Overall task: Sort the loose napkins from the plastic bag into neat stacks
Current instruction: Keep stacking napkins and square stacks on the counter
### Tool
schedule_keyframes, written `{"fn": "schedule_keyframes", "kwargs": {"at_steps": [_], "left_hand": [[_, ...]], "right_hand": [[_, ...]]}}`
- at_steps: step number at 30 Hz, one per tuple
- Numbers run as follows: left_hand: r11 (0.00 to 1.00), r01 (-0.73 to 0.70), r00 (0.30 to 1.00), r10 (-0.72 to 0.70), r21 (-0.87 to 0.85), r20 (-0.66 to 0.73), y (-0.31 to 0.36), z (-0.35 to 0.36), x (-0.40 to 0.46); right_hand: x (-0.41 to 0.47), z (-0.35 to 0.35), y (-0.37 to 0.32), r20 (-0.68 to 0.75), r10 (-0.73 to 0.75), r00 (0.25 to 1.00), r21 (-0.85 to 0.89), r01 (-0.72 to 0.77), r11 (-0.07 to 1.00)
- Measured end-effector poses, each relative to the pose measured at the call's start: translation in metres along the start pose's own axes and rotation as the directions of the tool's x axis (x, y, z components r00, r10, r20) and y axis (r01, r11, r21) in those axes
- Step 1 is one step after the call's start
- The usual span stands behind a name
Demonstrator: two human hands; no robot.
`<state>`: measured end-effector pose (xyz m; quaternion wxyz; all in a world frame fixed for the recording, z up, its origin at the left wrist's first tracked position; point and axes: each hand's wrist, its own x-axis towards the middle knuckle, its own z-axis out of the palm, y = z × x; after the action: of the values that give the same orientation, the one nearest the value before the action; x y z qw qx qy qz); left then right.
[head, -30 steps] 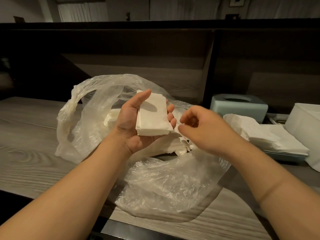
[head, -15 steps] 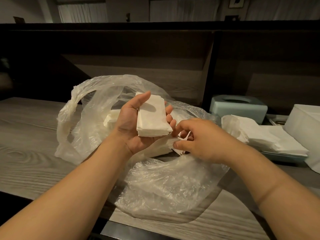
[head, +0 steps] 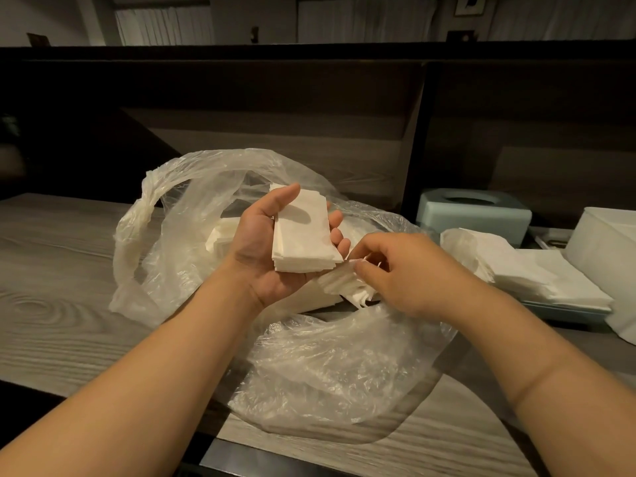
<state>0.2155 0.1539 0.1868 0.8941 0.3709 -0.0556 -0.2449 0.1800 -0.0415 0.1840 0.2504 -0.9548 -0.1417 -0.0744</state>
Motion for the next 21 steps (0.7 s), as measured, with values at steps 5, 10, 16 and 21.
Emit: {"fn": "schedule_keyframes", "kwargs": {"at_steps": [5, 10, 16, 21], "left_hand": [[1.000, 0.000, 1.000, 0.000, -0.003, -0.003, 0.000, 0.000, 0.000], [0.999, -0.007, 1.000, 0.007, -0.043, 0.014, -0.001, 0.003, -0.002], [0.996, -0.016, 1.000, 0.017, -0.091, 0.006, 0.001, 0.004, -0.004], [0.999, 0.002, 1.000, -0.003, -0.044, -0.014, -0.001, 0.004, -0.002]], "right_hand": [[0.000, 0.004, -0.001, 0.025, -0.024, 0.999, -0.080, 0.026, 0.996], [0.002, 0.002, 0.000, -0.134, 0.034, 0.990, 0.001, -0.034, 0.999], [0.008, -0.009, 0.001, -0.216, 0.382, 0.898, 0.488, -0.240, 0.839], [0.004, -0.003, 0.000, -0.103, 0.299, 0.949, 0.323, -0.252, 0.912]]}}
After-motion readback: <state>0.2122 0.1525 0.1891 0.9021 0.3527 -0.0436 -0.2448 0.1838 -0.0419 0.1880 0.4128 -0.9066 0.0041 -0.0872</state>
